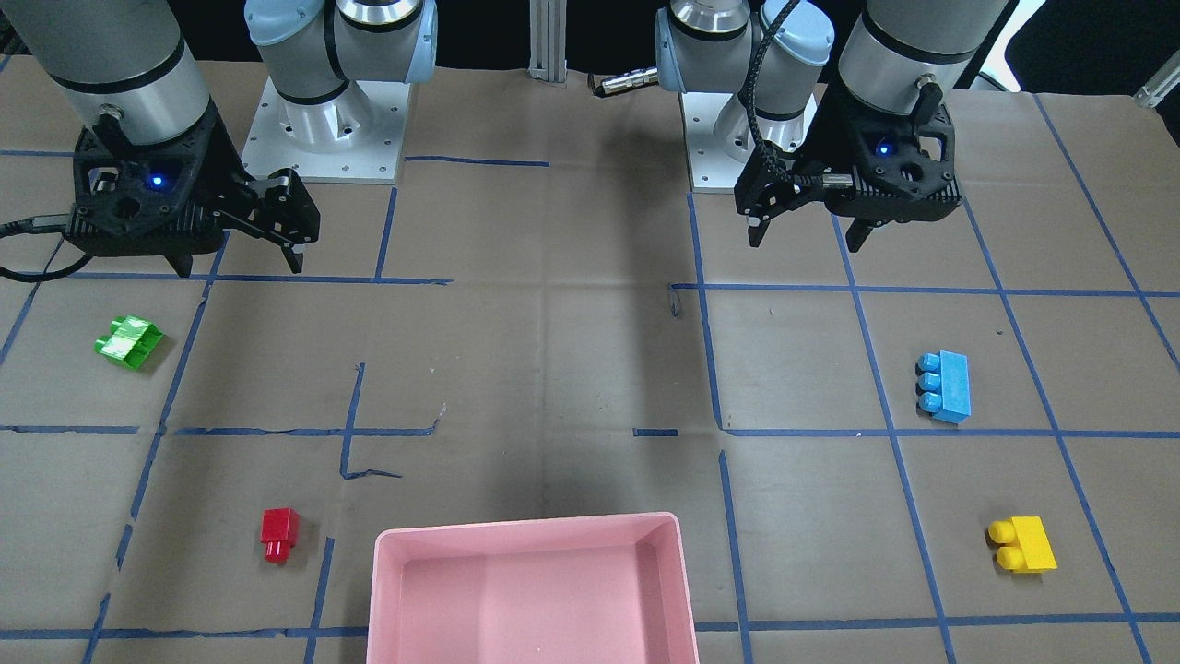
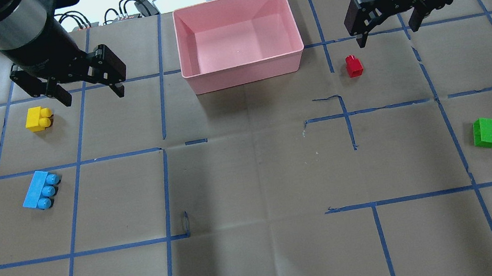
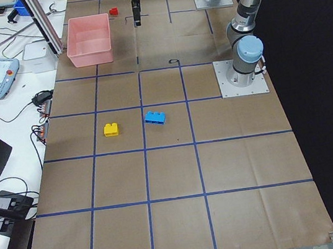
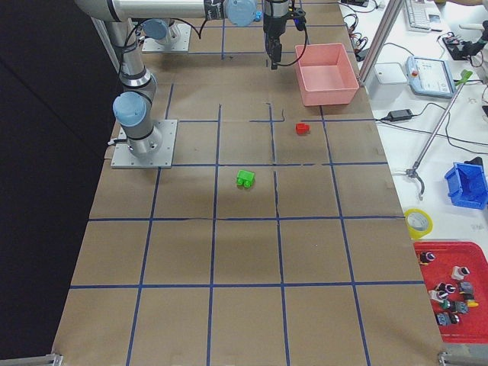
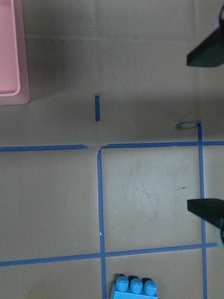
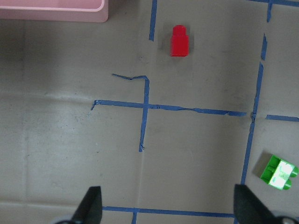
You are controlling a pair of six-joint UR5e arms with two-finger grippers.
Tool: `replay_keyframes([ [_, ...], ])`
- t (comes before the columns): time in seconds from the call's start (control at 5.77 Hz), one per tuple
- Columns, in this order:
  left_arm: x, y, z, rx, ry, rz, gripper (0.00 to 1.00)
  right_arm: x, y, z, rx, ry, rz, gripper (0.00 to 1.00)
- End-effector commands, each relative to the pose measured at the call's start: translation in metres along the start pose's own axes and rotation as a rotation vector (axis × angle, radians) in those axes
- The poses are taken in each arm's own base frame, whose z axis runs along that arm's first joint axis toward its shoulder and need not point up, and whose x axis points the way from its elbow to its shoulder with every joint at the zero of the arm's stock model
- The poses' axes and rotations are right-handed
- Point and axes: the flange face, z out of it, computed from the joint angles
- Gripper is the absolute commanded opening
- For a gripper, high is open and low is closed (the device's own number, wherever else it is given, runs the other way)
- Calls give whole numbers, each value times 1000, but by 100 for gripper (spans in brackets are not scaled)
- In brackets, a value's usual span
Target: Put all blocks into box
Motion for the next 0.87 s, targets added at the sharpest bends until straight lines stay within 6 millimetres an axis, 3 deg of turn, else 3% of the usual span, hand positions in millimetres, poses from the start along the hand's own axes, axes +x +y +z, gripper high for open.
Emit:
replay_keyframes([
  [0.0,0,1,-2,3,0,0,100,3,-9,11,-15,1,2,100],
  [0.69,-1,4,-5,11,-2,-1,100,0,-4,3,-2,-13,17,100],
])
